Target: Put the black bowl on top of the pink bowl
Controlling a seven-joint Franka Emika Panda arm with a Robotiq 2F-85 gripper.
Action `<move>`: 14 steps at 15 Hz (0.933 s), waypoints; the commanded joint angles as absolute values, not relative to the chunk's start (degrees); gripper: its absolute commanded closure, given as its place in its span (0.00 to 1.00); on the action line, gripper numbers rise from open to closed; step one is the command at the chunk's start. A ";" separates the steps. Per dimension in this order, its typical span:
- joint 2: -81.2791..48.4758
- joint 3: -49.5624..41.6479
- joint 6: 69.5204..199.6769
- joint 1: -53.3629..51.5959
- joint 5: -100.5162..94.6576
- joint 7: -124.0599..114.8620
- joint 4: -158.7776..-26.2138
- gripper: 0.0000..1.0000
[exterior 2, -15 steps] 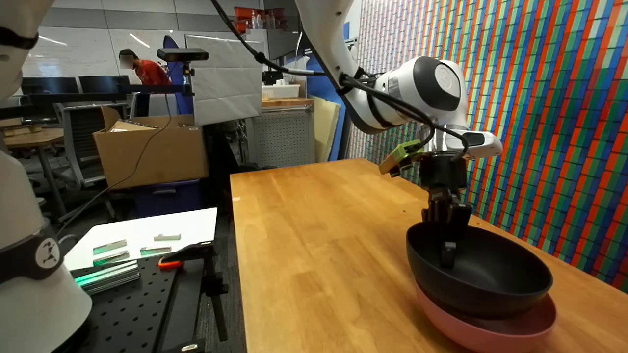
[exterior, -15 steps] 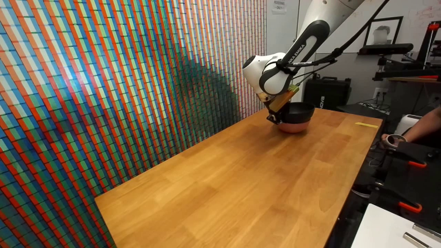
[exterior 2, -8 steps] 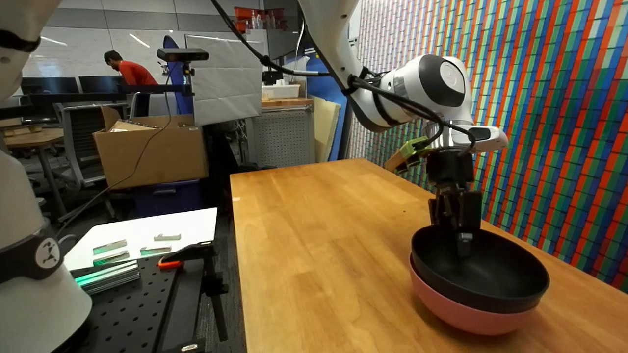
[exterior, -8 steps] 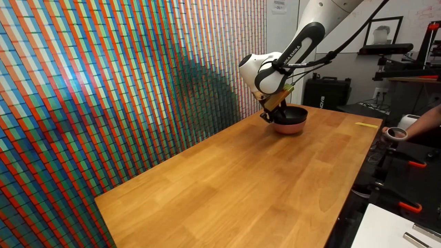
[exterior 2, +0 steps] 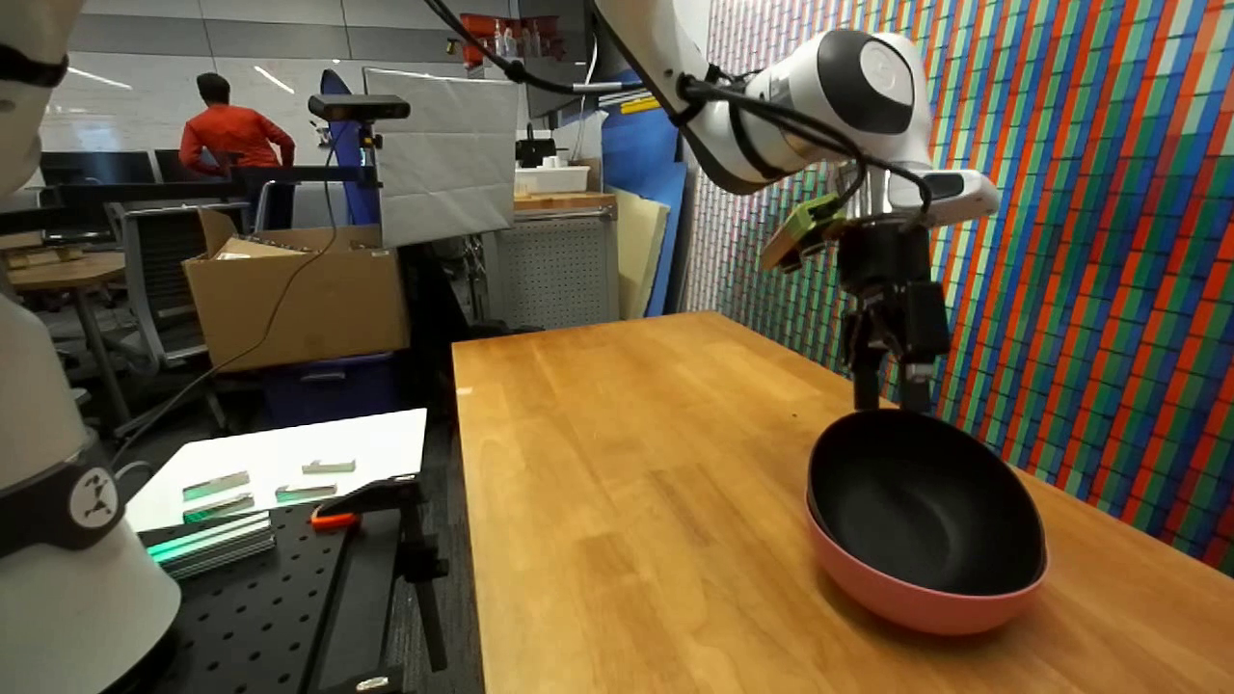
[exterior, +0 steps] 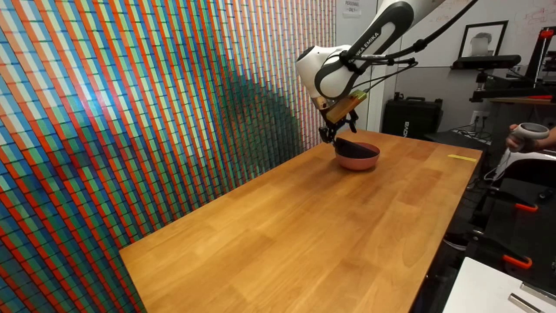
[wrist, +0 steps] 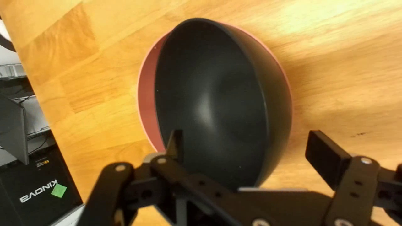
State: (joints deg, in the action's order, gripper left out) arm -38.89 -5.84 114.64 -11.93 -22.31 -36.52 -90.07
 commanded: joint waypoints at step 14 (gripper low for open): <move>-5.94 5.51 95.25 -11.61 -2.20 -21.35 -98.34 0.00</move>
